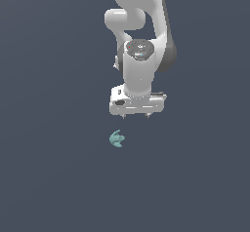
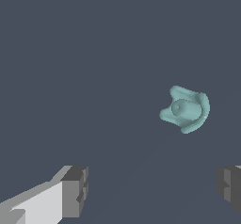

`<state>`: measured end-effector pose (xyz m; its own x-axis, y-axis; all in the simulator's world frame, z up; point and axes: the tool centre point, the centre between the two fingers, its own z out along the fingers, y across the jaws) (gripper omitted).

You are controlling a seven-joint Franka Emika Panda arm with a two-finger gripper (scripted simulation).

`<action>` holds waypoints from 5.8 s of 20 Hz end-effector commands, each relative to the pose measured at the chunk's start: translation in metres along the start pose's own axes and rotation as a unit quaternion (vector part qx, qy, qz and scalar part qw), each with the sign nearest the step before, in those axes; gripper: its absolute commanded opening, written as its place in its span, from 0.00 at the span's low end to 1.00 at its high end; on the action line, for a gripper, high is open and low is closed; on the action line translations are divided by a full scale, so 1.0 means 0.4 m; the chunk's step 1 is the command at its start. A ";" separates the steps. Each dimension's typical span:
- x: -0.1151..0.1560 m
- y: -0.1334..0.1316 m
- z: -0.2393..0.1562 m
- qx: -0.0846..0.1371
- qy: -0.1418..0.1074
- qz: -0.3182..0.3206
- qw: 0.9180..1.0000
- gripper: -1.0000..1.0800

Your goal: Pick up the object and move it to a goal position.

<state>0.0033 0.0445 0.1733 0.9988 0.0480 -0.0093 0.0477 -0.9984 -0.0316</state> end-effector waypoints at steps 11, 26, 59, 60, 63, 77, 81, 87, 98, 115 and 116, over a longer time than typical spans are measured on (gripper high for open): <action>0.000 0.000 0.000 0.000 0.000 0.000 1.000 0.96; 0.015 -0.022 -0.056 0.006 0.011 0.011 1.000 0.96; 0.099 0.233 0.219 -0.015 0.007 0.165 0.986 0.96; 0.100 0.233 0.228 -0.015 0.007 0.165 0.986 0.96; 0.099 0.235 0.263 -0.015 0.007 0.165 0.986 0.96; 0.102 0.239 0.332 -0.015 0.007 0.166 0.986 0.00; 0.102 0.239 0.332 -0.015 0.007 0.166 0.986 0.00; 0.099 0.236 0.331 -0.015 0.007 0.166 0.986 0.00; 0.039 0.189 0.298 -0.015 0.007 0.166 0.986 0.00; -0.107 0.071 0.216 -0.015 0.007 0.166 0.986 0.00; -0.110 0.068 0.214 -0.015 0.007 0.166 0.986 0.00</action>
<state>-0.0377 0.0162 0.0858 0.9594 -0.2821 0.0001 -0.2821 -0.9594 -0.0001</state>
